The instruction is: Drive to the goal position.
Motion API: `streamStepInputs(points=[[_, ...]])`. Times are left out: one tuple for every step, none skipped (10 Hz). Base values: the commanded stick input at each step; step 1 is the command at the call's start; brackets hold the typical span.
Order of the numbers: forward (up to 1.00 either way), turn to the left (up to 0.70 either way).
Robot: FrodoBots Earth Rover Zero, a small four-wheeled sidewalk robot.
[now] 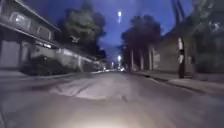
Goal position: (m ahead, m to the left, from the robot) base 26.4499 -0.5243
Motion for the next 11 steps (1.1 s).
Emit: streamStepInputs(points=[[0.85, 0.01], [0.85, -0.09], [0.85, -0.33], [0.85, -0.33], [0.85, -0.33], [0.85, -0.33], [0.85, -0.29], [0.85, -0.13], [0.85, 0.01], [0.85, 0.01], [0.85, 0.01]])
